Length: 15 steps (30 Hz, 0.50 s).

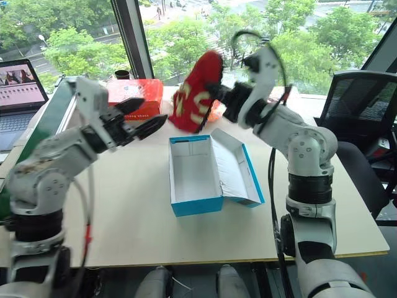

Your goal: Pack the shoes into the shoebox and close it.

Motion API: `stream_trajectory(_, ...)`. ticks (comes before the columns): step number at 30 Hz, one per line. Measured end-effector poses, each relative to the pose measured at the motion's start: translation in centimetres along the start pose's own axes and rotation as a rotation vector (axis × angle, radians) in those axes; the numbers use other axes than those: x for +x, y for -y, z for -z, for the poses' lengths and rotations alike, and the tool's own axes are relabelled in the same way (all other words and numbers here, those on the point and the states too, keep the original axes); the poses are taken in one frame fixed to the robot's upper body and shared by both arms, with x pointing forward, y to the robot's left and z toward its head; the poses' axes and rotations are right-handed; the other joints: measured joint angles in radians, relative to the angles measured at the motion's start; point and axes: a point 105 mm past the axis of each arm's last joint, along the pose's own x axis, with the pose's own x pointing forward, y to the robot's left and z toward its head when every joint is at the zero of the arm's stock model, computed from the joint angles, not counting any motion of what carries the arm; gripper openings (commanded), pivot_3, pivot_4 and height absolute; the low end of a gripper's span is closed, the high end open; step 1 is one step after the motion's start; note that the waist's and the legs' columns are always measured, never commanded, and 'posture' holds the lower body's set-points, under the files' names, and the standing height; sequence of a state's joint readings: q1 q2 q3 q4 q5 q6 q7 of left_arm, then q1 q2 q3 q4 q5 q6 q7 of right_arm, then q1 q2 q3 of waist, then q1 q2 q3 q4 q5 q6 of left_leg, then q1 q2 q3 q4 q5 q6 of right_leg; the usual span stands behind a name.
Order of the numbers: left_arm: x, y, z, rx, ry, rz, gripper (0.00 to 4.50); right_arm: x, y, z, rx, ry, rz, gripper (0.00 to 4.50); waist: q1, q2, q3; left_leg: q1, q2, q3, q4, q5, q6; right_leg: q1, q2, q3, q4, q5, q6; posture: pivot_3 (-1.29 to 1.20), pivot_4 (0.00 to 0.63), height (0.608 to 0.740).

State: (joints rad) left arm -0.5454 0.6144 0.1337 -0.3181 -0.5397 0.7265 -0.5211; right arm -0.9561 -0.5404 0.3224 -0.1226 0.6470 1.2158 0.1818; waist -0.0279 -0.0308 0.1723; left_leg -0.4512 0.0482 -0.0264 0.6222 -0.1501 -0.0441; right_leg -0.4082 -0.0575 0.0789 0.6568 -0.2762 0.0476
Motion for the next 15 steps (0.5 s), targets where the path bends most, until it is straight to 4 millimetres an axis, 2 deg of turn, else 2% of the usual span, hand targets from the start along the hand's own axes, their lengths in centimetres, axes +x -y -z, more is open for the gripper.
stream_trajectory(3,0.0,0.2,0.1,-0.003,0.003,0.005,4.50,0.5,0.7,2.9,0.013,-0.110,0.034,0.32,0.000,0.000,0.000,0.000,0.000,0.000,0.000,0.000,0.000,0.000,0.000,0.000,0.000,0.000,0.000,0.00,0.150,0.739)
stream_trajectory(5,0.0,0.3,0.1,-0.006,0.004,0.006,4.50,0.6,0.9,4.1,0.031,-0.156,0.038,0.32,-0.003,0.000,0.000,0.000,0.000,0.000,0.000,0.000,0.000,0.000,0.000,0.000,0.001,0.000,0.000,0.00,0.150,0.739)
stream_trajectory(11,0.4,0.7,-0.1,-0.033,0.020,0.023,4.50,0.7,1.4,6.2,0.025,-0.213,0.075,0.32,-0.007,0.000,0.000,0.000,0.000,0.000,0.001,0.000,0.000,0.000,0.000,0.000,0.001,0.000,0.000,0.00,0.150,0.739)
stream_trajectory(13,0.4,0.7,-0.1,-0.036,0.018,0.025,4.50,0.8,1.3,6.3,0.030,-0.212,0.079,1.31,-0.009,0.000,0.000,0.000,0.000,0.000,0.001,0.000,0.000,0.000,0.000,0.000,0.001,0.000,0.000,0.00,0.150,0.739)
stream_trajectory(15,0.5,0.9,0.0,-0.039,0.017,0.030,4.50,0.9,1.4,6.3,0.032,-0.210,0.088,1.88,-0.009,0.000,0.000,0.000,0.000,0.000,0.001,0.000,0.000,0.000,0.000,0.000,0.001,0.000,0.000,0.00,0.150,0.739)
